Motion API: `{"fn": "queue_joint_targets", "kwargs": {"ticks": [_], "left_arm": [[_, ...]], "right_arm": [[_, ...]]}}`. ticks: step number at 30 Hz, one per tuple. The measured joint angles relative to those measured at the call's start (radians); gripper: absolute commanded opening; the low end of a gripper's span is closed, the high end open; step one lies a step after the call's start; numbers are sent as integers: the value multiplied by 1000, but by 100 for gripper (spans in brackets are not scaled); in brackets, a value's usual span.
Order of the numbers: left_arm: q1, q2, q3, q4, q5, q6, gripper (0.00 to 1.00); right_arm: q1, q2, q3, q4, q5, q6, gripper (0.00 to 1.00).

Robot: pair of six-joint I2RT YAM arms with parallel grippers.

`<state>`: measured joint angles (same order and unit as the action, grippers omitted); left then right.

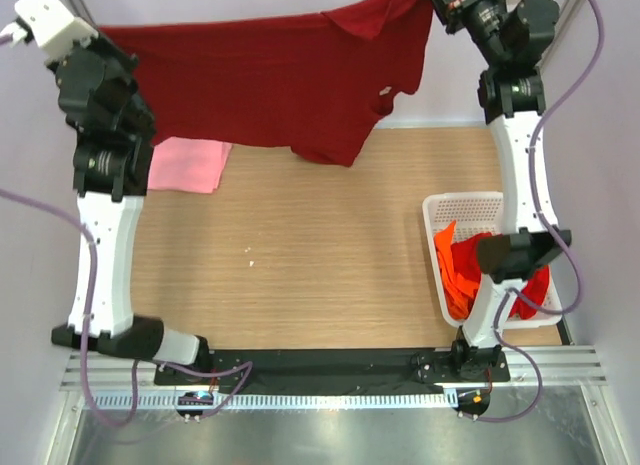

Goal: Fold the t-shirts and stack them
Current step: Flatten the tshirt out

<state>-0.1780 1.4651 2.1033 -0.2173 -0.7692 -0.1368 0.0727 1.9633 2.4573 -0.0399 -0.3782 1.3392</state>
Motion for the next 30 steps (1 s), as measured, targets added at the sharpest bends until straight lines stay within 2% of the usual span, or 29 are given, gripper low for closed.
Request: {"fn": "queue_joint_targets", "kwargs": {"ticks": [4,8,10,13,15,20,26,30], "left_arm": [[5,-229,-286,-73,2,-67,0],[9,-490,-607,-183,8,-177,0],[10,-627,-774,-285,7,-251,0],[10,-820,-971,-466,10,-382,0],[10,-929,-1044,-580,13,-464,1],[10,-1129,-1112,-822,28,-658,0],[10,-1223,-1118,-991,0,-818,0],[10,-1231,-1118,-1071,3,-908,0]], "right_arm": [[31,-220,-270,-92,-33,-87,1],[101,-510,-721,-173,-37,-179,1],[145,-657,-955,-251,-35,-218,1],[192,-814,-1198,-360,-33,-262,1],[207,-923,-1332,-445,-31,-292,1],[209,-1142,-1493,-659,-24,-381,1],[210,-1366,-1626,-877,-24,-467,1],[210,-1461,-1696,-982,-26,-492,1]]}}
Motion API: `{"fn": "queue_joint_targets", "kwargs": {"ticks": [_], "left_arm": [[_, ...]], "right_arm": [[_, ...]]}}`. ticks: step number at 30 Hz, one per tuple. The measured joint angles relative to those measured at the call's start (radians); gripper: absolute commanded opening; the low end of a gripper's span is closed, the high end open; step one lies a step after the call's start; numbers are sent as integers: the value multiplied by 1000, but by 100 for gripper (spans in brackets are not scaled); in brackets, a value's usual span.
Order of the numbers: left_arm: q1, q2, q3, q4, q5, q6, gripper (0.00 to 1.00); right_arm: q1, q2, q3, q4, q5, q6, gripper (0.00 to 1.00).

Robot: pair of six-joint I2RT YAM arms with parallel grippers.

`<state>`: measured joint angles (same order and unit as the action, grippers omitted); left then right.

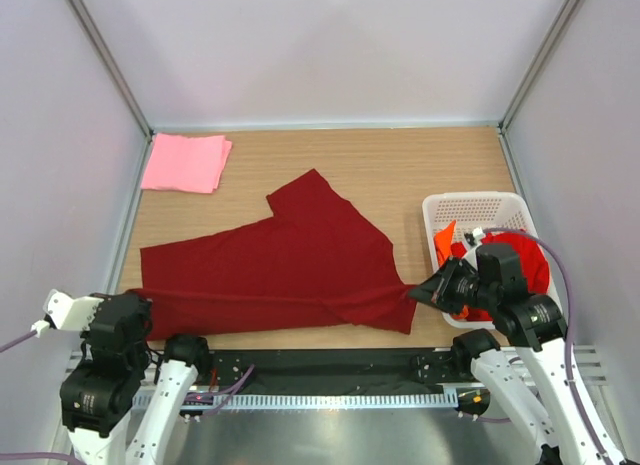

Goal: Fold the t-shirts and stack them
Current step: Flatten the tshirt out

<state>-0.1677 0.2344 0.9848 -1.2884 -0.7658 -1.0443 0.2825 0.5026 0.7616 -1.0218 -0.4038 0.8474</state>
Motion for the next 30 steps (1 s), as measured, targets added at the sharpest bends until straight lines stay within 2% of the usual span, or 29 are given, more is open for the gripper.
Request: {"fn": "queue_joint_targets", "kwargs": {"ticks": [6,10,17,22,30], "left_arm": [[0,-6,-4,-50,51,-94,0],[0,-9,-5,-58,67,-103,0],[0,25,6,-35,98,-42,0],[0,128,109,57,119,87,0],[0,310,349,278,172,286,0]], "right_arm": [[0,-64,-51,-87,0,-11,1],[0,-58,-51,-93,0,-22,1],[0,101,6,-56,1,-57,1],[0,265,206,-34,28,-119,1],[0,523,688,43,90,-214,1]]}}
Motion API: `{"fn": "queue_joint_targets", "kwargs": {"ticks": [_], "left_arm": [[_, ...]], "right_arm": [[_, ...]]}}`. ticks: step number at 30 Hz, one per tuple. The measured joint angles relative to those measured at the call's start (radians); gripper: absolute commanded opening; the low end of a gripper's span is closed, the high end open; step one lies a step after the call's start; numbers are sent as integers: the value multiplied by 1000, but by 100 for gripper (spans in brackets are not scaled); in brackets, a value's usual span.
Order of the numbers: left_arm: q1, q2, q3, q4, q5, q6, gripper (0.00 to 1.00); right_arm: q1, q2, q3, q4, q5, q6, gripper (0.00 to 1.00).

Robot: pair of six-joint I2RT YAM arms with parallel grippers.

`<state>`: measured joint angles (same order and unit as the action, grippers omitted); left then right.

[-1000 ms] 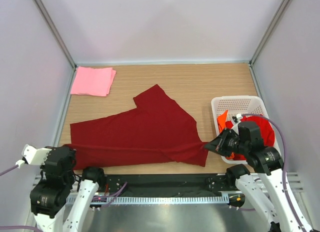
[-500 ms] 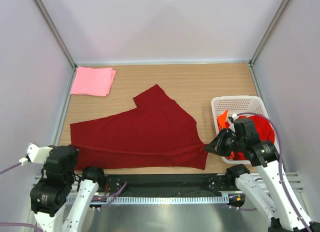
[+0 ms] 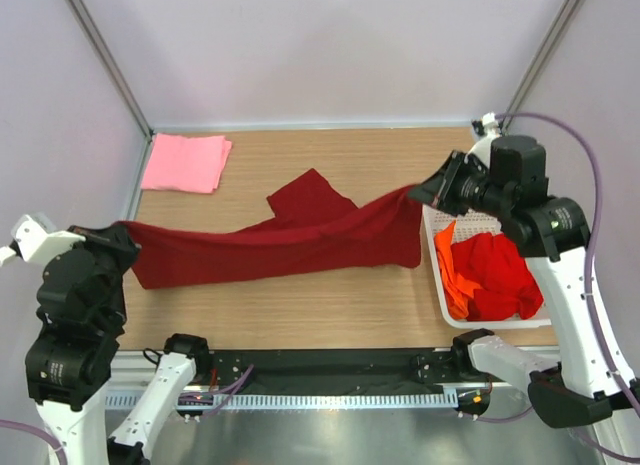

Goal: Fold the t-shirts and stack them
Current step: Flatten the tshirt out

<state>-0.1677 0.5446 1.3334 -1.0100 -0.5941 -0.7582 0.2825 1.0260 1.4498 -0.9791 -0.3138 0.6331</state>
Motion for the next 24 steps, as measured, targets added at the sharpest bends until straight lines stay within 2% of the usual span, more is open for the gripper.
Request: {"fn": "queue_joint_targets", "kwargs": {"ticks": [5,11,16,24], "left_arm": [[0,92,115,98,29,87,0],[0,122,141,164,47,140,0],[0,207,220,217,37,163,0],[0,358,285,442,-49,248,0]], "right_arm": [[0,126,261,34,25,-39,1],[0,180,346,66,28,-44,1],[0,275,454,114,29,-30,1],[0,446,649,338,67,-24,1]]}}
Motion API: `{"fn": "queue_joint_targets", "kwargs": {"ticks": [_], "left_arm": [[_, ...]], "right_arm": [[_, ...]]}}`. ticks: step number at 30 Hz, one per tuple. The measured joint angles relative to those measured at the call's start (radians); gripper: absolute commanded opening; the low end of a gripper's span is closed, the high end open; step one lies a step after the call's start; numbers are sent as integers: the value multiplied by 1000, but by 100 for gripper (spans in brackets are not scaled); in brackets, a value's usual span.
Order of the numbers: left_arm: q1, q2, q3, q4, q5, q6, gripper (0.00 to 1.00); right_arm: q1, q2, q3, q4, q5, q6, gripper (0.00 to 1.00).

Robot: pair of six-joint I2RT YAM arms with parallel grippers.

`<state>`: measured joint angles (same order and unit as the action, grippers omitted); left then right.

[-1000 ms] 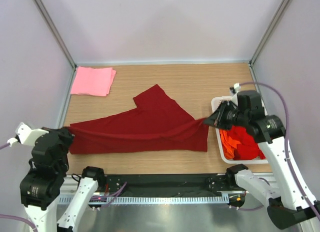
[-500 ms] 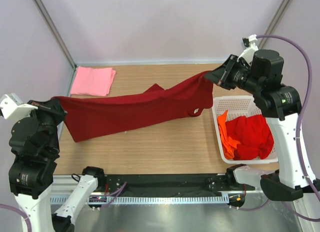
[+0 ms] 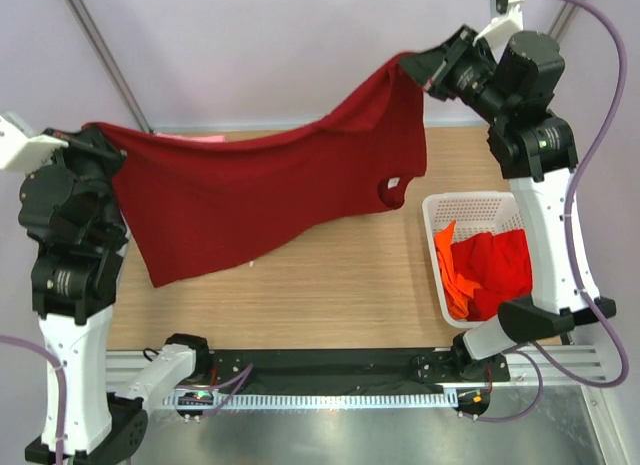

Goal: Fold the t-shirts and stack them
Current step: Flatten the tshirt out

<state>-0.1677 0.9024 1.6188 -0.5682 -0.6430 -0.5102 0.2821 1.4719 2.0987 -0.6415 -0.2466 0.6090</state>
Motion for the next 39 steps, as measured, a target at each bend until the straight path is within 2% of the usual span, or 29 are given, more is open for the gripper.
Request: {"fn": "queue_joint_targets", "kwargs": {"ticks": [6,13,19,26,29,31,36,39], "left_arm": [[0,167,69,250,-24,127,0],[1,468,261,540,-7,284,0],[18,644,422,682,1,364,0],[85,708,533,715,51,285,0],[86,655,436,732,74,249,0],[87,581,293,715,80,224,0],[92,346,-156,623,115,127,0],[93,162,-451,495,138,26,0]], "right_arm": [[-2,178,172,241,19,9,1],[-16,397,410,416,47,4,1],[-88,470,510,548,84,47,1],[-175,464,528,642,90,116,1],[-175,413,423,633,70,128,1],[-167,330,255,620,49,138,1],[-107,68,-254,531,20,148,1],[-48,-89,-523,447,13,150,1]]}}
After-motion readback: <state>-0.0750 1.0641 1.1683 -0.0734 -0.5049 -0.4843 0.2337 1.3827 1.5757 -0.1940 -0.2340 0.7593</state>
